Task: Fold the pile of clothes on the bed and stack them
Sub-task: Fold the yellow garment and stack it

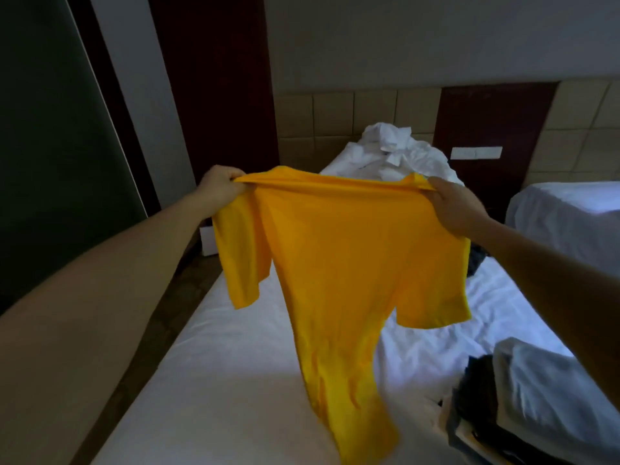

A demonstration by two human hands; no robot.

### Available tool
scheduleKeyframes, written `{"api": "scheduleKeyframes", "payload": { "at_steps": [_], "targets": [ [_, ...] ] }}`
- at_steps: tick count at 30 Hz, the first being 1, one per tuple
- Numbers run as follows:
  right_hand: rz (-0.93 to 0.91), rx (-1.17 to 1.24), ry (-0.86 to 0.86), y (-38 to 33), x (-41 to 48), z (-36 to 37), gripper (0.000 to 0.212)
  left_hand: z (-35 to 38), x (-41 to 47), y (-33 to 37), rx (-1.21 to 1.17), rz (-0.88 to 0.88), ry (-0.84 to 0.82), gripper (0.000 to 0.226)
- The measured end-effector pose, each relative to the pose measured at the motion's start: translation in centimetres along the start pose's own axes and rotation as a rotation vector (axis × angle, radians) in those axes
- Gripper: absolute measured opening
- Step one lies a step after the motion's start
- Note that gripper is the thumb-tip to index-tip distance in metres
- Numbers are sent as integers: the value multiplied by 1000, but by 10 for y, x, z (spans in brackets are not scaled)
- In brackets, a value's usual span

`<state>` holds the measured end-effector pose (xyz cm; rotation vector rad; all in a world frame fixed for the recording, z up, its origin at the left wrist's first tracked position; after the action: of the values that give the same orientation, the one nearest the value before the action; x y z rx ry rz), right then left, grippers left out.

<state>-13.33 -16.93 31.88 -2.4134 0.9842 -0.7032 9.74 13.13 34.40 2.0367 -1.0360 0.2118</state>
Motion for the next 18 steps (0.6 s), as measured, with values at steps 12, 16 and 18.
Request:
{"api": "scheduleKeyframes", "payload": {
  "at_steps": [12,16,18],
  "targets": [
    [-228,-185,302,-54,10,-61,32,-52,3,25,33,104,81,27],
    [-192,-165,80,-31,-26,-39,28,-46,-47,18,-4,22,-225,12],
    [-126,-87,-163,-11,-49,-13,27,-30,-85,7,-89,-108,-429,22]
  ]
}}
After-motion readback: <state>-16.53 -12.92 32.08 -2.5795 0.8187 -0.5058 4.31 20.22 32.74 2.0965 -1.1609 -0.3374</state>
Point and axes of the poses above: each hand's wrist, its own x-axis towards the middle knuckle, its own z-axis out of the palm, y = z × x, the point moved 7 cm from there along x, towards the middle knuckle, and after that the axes turned 15 degrees about z, right-handed, at the moved point
